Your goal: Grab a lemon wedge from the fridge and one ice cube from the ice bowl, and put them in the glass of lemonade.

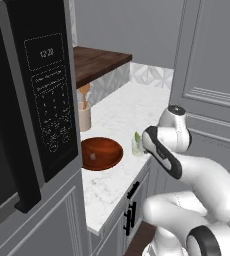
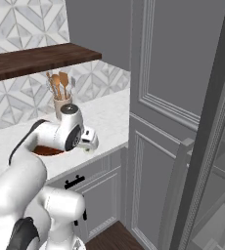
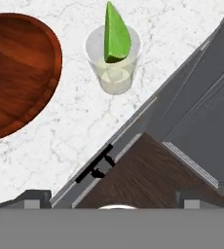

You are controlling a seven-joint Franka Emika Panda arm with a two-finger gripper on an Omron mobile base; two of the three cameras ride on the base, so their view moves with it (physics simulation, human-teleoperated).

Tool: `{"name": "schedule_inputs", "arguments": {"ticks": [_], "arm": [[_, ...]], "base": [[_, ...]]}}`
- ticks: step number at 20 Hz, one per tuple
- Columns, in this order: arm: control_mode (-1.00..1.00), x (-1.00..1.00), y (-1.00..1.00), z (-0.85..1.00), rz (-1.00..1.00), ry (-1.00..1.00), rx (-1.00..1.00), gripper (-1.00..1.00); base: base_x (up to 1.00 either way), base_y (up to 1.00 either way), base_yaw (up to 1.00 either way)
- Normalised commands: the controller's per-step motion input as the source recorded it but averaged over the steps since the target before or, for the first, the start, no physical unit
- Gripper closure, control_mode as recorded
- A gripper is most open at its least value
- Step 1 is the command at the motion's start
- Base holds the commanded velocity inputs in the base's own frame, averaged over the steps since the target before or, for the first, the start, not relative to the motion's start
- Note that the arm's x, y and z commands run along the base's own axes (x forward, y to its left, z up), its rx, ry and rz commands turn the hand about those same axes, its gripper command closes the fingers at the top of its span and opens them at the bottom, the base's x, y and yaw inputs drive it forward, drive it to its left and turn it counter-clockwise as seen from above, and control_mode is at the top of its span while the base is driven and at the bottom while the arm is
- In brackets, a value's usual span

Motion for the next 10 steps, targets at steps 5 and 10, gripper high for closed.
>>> {"name": "schedule_inputs", "arguments": {"ticks": [5,10], "arm": [[-1.0,-0.97,-0.12,0.89,0.0,0.01,-0.08,-1.0],[-1.0,-0.63,-0.14,0.97,0.0,0.14,-0.11,-1.0]], "base": [[0.0,0.0,0.0],[0.0,0.0,0.0]]}}
